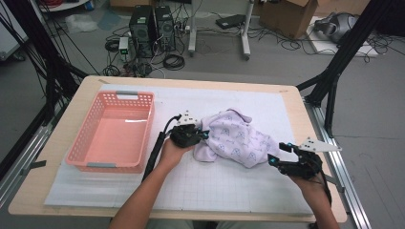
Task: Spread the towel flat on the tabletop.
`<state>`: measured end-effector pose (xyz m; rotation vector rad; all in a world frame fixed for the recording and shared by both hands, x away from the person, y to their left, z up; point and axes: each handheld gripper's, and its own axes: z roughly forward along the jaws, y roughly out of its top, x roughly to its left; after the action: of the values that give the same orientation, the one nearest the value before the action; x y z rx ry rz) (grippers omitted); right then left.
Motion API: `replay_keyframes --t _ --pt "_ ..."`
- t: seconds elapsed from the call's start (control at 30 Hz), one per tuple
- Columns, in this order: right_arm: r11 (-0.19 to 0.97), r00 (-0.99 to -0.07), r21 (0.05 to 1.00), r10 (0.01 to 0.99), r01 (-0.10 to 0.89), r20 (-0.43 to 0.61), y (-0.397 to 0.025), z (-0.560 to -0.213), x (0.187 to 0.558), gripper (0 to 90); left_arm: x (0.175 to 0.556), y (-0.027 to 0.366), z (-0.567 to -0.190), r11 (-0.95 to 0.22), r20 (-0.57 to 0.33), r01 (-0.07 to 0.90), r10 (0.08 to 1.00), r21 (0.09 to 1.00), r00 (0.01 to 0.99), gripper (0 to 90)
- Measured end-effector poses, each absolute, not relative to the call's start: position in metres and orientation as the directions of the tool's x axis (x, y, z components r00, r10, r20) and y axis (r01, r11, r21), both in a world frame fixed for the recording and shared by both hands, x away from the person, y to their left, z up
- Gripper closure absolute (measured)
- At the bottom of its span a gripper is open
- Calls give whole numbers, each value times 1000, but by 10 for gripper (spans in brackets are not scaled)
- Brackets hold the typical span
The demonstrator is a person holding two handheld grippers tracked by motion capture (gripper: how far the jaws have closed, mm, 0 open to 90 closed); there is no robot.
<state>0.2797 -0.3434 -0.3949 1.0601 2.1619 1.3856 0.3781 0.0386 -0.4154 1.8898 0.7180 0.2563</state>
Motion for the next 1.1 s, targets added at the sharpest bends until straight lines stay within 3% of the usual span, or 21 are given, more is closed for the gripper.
replay_keyframes --t 0.1,0.37,0.53,0.57,0.7,0.73,0.9,1.1 --pt "245 -657 893 751 378 72 -327 -391 284 218 373 47 -406 -262 -141 347 579 901 803 856" --pt "290 -679 878 733 380 51 -315 -392 282 214 358 56 -399 -242 -138 326 569 914 810 857" --pt "492 -748 792 660 363 -67 -272 -418 279 216 355 54 -396 -191 -185 345 565 919 804 857" --pt "517 -746 769 661 375 -80 -267 -424 282 276 353 54 -395 -196 -179 342 565 919 805 857" --pt "482 -733 764 680 430 -17 -274 -432 294 695 346 57 -392 -212 -165 333 562 919 811 857" --pt "466 -733 771 681 433 0 -277 -430 293 729 343 58 -392 -214 -159 327 558 920 814 857" --pt "402 -748 826 662 394 34 -289 -407 290 769 339 60 -381 -179 -128 274 570 945 812 857" --pt "274 -718 890 691 364 82 -303 -360 321 774 365 49 -362 -129 -124 256 618 958 776 856"
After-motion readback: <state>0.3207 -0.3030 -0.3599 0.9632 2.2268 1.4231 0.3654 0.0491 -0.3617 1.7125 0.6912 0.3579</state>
